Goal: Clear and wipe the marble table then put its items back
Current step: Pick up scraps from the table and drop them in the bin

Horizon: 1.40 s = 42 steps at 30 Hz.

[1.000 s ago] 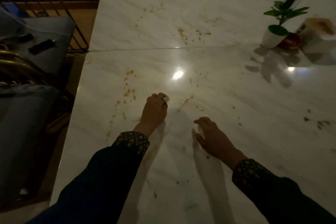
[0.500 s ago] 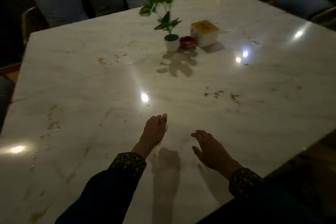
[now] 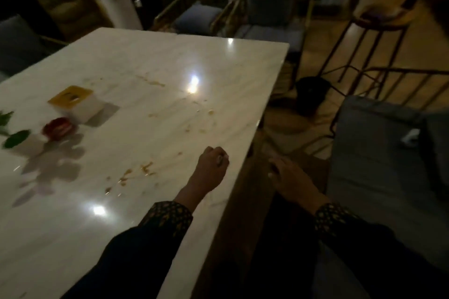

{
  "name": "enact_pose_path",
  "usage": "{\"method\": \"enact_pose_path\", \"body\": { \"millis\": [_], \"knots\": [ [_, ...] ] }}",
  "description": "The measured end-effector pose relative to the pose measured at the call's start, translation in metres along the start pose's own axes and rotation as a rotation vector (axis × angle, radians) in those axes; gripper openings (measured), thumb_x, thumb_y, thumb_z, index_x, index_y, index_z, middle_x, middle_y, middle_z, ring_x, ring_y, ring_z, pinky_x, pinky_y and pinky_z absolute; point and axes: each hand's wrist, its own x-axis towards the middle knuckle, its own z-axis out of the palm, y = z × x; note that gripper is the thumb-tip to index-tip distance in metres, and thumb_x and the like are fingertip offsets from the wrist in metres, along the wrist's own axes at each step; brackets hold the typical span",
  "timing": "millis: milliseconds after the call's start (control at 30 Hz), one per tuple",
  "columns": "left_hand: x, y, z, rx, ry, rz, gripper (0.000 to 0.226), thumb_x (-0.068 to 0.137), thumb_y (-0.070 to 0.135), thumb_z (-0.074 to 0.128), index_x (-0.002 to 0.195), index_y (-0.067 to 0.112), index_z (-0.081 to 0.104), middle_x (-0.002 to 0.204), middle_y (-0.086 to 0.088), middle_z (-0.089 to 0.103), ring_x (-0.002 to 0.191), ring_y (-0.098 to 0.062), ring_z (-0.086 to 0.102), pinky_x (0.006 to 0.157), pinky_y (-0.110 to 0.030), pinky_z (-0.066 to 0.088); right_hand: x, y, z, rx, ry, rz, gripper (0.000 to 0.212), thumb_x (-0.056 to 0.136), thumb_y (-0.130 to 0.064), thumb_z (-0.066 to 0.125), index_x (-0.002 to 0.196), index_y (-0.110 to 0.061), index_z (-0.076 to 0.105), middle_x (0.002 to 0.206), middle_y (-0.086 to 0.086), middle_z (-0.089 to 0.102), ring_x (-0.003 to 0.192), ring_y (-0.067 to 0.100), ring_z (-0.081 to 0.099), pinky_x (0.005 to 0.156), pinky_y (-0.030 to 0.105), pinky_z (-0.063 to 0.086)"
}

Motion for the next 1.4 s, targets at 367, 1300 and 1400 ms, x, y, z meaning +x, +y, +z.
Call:
{"method": "enact_pose_path", "body": {
  "millis": [367, 1300, 1400],
  "knots": [
    [0.235, 0.108, 0.131, -0.136, -0.281, 0.163, 0.016, 0.093, 0.017, 0.059, 0.094, 0.003, 0.066, 0.093, -0.009, 0.061, 0.089, -0.021, 0.056, 0.069, -0.023, 0.034, 0.122, 0.162, -0.086, -0.047, 0.018, 0.249, 0.049, 0.098, -0.042, 0.041, 0.139, -0.015, 0.042, 0.141, 0.003, 0.042, 0.123, 0.028, 0.047, 0.096, 0.038, 0.044],
    [0.843, 0.266, 0.331, -0.146, -0.331, 0.001, 0.017, 0.095, 0.019, 0.056, 0.097, 0.005, 0.065, 0.099, -0.009, 0.063, 0.083, -0.014, 0.053, 0.069, -0.025, 0.04, 0.599, 0.494, -0.251, -0.054, -0.046, 0.306, 0.05, 0.1, -0.028, 0.046, 0.147, -0.019, 0.033, 0.152, 0.003, 0.032, 0.135, 0.024, 0.035, 0.108, 0.033, 0.033],
    [0.906, 0.279, 0.372, -0.08, -0.381, -0.024, 0.016, 0.095, 0.02, 0.055, 0.097, 0.008, 0.066, 0.101, -0.008, 0.066, 0.082, -0.012, 0.054, 0.057, -0.018, 0.038, 0.651, 0.554, -0.274, 0.032, -0.037, 0.4, 0.044, 0.099, -0.027, 0.047, 0.141, -0.018, 0.041, 0.145, 0.003, 0.04, 0.129, 0.024, 0.041, 0.105, 0.035, 0.039]
  ]
}}
